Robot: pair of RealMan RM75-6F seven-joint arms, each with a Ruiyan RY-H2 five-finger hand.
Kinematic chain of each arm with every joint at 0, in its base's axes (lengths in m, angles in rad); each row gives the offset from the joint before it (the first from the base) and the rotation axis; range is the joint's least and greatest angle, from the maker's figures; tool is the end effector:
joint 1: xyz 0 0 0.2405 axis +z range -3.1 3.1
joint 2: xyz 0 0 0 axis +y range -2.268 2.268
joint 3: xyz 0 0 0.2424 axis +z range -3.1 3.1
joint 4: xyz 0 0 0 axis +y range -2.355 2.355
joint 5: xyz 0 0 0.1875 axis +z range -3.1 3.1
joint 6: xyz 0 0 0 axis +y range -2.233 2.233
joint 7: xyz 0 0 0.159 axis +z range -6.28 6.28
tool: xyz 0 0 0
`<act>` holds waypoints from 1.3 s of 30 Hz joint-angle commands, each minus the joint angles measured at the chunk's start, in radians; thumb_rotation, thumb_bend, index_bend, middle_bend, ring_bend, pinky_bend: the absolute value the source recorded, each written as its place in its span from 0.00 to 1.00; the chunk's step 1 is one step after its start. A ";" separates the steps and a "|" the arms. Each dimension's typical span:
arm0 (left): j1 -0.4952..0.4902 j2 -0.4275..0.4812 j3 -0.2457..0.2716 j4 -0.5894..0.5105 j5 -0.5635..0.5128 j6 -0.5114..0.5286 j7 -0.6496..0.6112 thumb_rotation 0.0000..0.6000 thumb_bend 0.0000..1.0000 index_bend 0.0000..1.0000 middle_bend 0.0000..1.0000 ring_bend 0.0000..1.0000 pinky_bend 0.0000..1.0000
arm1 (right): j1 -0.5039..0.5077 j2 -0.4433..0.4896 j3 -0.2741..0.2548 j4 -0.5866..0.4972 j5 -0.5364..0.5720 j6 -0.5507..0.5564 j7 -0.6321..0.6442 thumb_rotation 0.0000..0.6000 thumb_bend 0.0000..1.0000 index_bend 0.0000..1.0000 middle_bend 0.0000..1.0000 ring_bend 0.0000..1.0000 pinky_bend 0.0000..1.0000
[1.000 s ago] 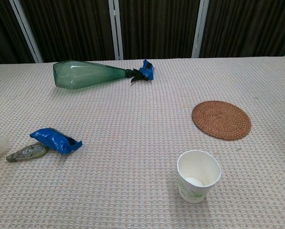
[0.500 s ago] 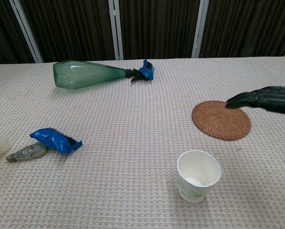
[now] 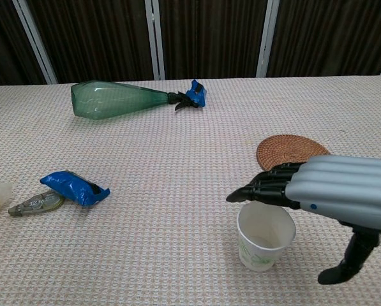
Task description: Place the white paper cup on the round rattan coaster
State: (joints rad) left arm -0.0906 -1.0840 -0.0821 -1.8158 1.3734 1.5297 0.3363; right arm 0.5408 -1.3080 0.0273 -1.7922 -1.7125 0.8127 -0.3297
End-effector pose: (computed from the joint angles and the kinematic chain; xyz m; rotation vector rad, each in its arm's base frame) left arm -0.2680 0.1964 0.1848 -1.3187 -0.7937 -0.7522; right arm -0.1337 -0.2227 0.0093 2.4052 -0.6562 0.8746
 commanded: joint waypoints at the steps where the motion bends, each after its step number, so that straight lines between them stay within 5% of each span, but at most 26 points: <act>1: 0.001 0.003 0.001 -0.001 0.002 -0.001 -0.005 1.00 0.00 0.00 0.00 0.00 0.00 | 0.005 -0.039 0.013 0.013 0.041 -0.015 -0.059 1.00 0.00 0.01 0.17 0.18 0.20; 9: -0.002 0.006 0.002 -0.003 0.005 -0.009 -0.009 1.00 0.00 0.00 0.00 0.00 0.00 | -0.007 -0.104 0.023 0.039 0.075 0.045 -0.081 1.00 0.20 0.26 0.39 0.36 0.30; 20: -0.006 0.002 0.002 -0.003 -0.004 -0.020 0.000 1.00 0.00 0.00 0.00 0.00 0.00 | -0.004 -0.073 0.089 0.017 0.112 0.141 0.025 1.00 0.21 0.26 0.41 0.37 0.30; 28: -0.012 -0.003 0.000 -0.002 -0.012 -0.031 0.012 1.00 0.00 0.00 0.00 0.00 0.00 | 0.034 -0.018 0.239 0.109 0.360 0.125 0.005 1.00 0.21 0.26 0.41 0.36 0.30; 39: -0.027 -0.018 -0.010 0.014 -0.050 -0.058 0.036 1.00 0.00 0.00 0.00 0.00 0.00 | 0.076 -0.082 0.258 0.327 0.605 0.031 0.018 1.00 0.21 0.26 0.41 0.36 0.31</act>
State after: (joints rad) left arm -0.1156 -1.0989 -0.0916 -1.8038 1.3259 1.4746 0.3690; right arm 0.6043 -1.3731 0.2848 -1.4957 -1.1316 0.8686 -0.3237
